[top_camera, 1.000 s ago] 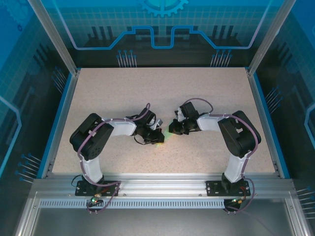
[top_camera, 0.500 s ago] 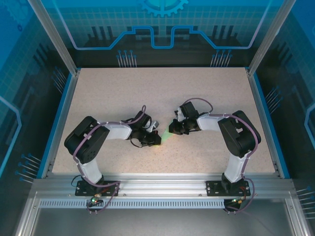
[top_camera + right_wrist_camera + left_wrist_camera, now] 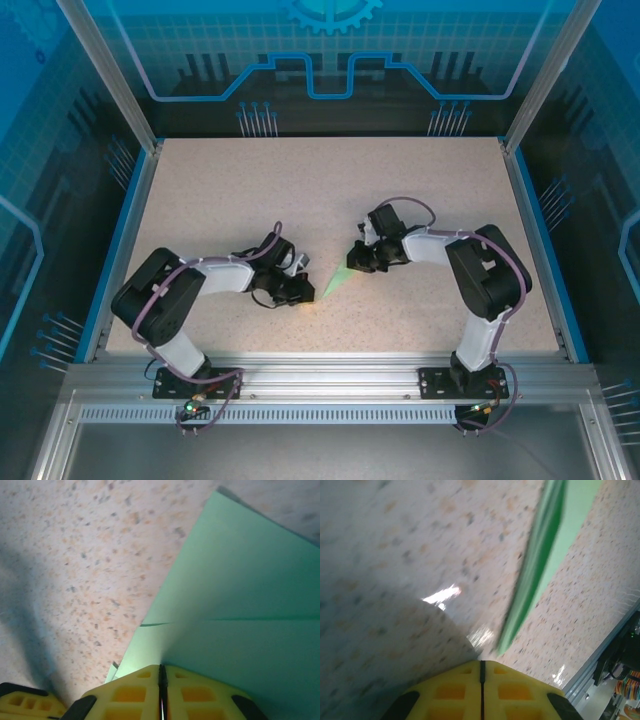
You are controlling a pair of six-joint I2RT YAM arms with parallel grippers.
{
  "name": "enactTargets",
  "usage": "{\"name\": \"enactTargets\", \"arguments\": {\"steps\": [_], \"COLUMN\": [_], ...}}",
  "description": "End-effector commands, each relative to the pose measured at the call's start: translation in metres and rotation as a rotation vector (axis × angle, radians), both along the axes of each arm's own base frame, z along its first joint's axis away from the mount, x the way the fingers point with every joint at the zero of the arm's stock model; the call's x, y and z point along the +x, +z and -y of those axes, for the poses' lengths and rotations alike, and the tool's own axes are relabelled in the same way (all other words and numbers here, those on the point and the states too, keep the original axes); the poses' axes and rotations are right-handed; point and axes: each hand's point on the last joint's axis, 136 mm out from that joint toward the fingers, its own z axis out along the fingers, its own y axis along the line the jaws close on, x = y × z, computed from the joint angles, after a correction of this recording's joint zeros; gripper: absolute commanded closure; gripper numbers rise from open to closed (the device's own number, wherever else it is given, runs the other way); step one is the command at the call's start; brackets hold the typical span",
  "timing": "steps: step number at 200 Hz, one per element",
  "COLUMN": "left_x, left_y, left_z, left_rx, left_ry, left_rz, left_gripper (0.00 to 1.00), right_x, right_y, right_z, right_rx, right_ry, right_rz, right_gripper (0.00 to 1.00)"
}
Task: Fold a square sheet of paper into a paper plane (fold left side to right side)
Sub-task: Fold the wing for the fifth time at the center of the table, then pick up the paper plane at the center of the table.
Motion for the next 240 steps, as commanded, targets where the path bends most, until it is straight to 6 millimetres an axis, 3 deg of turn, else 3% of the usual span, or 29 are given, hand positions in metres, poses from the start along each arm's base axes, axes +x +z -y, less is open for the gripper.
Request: {"name": "enactTargets", "arguments": {"steps": [1,27,55,81,109,190,209,240], "left_x": [-0.004,0.005,0.019,0.034,0.046,0.044,0.043,0.043], "left_y": [0.012,0.033,0.054,0.069,0.077,0.069,0.070,0.070], "left_z": [-0.014,-0.018,-0.022,-0.026,-0.032,-0.040,-0.041,-0.042], "left_rx": [0.019,0.004,0.002,0.008,0.037,0.063,0.064,0.072], "left_ry": [0.015,0.042,0.082,0.135,0.183,0.210,0.207,0.206], "left_rz": [0.010,0.079,0.167,0.243,0.289,0.293,0.301,0.308], "left_gripper": [0.90,0.80,0.68,0.55,0.44,0.23,0.17,0.16], "right_x": [-0.002,0.007,0.000,-0.016,-0.025,-0.010,-0.010,-0.016], "right_y": [0.002,0.036,0.062,0.070,0.069,0.044,0.037,0.030], "right_z": [0.033,0.041,0.058,0.063,0.052,0.018,0.014,0.012], "right_rx": [-0.153,-0.179,-0.231,-0.261,-0.281,-0.422,-0.425,-0.419], "right_ry": [-0.039,-0.066,-0.133,-0.195,-0.227,-0.257,-0.250,-0.238], "right_rz": [-0.010,0.083,0.158,0.167,0.165,0.125,0.105,0.075], "right_gripper": [0.87,0.74,0.54,0.39,0.27,0.29,0.35,0.57]}}
